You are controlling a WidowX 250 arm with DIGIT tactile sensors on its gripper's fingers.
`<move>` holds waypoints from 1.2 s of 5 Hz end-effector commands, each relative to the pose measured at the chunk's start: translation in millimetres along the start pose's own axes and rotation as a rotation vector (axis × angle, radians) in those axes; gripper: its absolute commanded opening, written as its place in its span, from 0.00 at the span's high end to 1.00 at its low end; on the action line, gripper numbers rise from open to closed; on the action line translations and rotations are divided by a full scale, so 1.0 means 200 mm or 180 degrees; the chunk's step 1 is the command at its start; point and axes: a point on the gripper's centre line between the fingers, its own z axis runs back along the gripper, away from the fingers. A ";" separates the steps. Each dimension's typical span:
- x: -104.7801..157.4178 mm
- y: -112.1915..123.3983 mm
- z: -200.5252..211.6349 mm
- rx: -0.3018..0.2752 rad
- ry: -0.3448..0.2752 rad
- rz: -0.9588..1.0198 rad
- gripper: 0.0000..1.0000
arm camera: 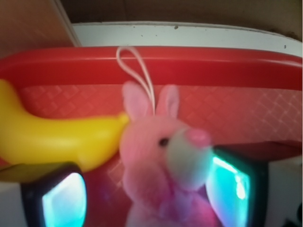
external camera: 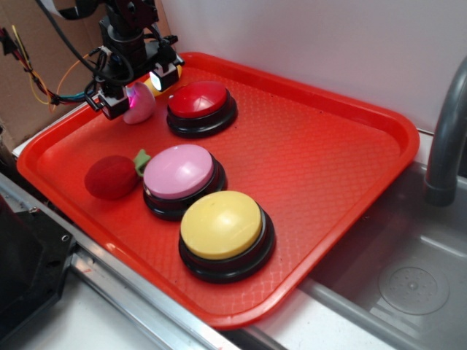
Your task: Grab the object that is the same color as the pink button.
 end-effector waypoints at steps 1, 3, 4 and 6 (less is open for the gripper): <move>0.10 0.03 0.03 -0.0167 0.0071 0.0223 1.00; 0.10 -0.01 0.14 -0.0205 0.0203 -0.0549 1.00; 0.08 -0.05 0.30 -0.0308 0.0272 -0.1324 1.00; -0.09 -0.05 0.62 -0.0552 0.0667 -0.2659 1.00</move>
